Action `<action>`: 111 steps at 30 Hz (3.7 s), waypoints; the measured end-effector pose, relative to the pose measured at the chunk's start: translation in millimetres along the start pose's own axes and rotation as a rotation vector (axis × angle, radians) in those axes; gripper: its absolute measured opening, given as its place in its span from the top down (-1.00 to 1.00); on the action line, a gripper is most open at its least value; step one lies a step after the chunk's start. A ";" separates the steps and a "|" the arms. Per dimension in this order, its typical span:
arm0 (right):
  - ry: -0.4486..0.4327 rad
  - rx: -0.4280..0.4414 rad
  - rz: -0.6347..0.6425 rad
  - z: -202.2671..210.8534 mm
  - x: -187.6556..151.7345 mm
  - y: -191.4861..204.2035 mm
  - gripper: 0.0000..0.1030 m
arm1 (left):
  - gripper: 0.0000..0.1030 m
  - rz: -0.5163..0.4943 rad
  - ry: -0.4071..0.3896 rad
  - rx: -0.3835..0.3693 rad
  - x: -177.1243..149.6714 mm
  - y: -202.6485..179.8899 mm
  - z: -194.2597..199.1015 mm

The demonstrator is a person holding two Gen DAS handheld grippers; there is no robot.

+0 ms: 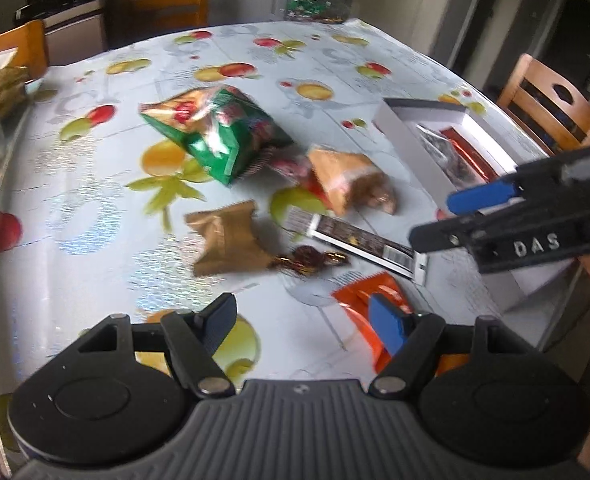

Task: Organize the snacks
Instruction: 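Move right tool to the dark barcode tube while left tool reaches the square orange packet, then close right tool on the dark tube while left tool closes on the orange packet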

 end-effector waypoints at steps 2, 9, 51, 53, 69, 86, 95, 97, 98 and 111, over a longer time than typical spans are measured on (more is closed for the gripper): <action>-0.002 -0.004 0.005 1.0 -0.9 -1.4 -0.15 | -0.42 -0.016 0.008 -0.019 -1.4 -7.7 -3.5; 0.004 -0.014 0.048 1.7 -0.5 -4.8 -0.15 | -0.42 -0.006 0.041 -0.056 -2.2 -28.3 -20.4; 0.094 0.097 0.246 -50.5 21.0 14.9 -0.12 | -0.21 0.095 0.066 -0.018 -11.3 -31.3 -48.7; 0.093 0.095 0.258 -52.5 21.3 16.6 -0.09 | -0.16 0.085 0.066 -0.021 -11.4 -31.1 -47.8; 0.117 0.088 0.319 -68.7 20.0 20.6 0.22 | 0.00 0.005 0.086 -0.079 -9.3 -39.5 -52.2; 0.109 0.083 0.385 -84.6 23.4 37.8 0.27 | 0.04 0.000 0.080 -0.055 -11.0 -24.9 -48.4; 0.097 0.082 0.387 -82.4 21.6 34.5 0.48 | 0.04 -0.065 0.073 -0.069 -9.4 -35.4 -52.1; 0.096 0.080 0.383 -81.9 21.2 33.5 0.49 | 0.04 -0.083 0.073 -0.068 -9.4 -37.5 -53.1; 0.096 0.078 0.382 -81.7 20.9 33.0 0.49 | 0.04 -0.092 0.071 -0.067 -9.6 -38.4 -53.5; 0.050 0.088 0.368 -60.8 21.5 32.5 0.50 | 0.35 -0.093 0.059 -0.060 -13.2 -31.8 -43.2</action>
Point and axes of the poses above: each gripper's, at about its wrist camera, not at the fingertips, and z roughly against the way its jaws point, y to its left, x to its top, the point moved 4 cm from there along -z, roughly the way its jaws point
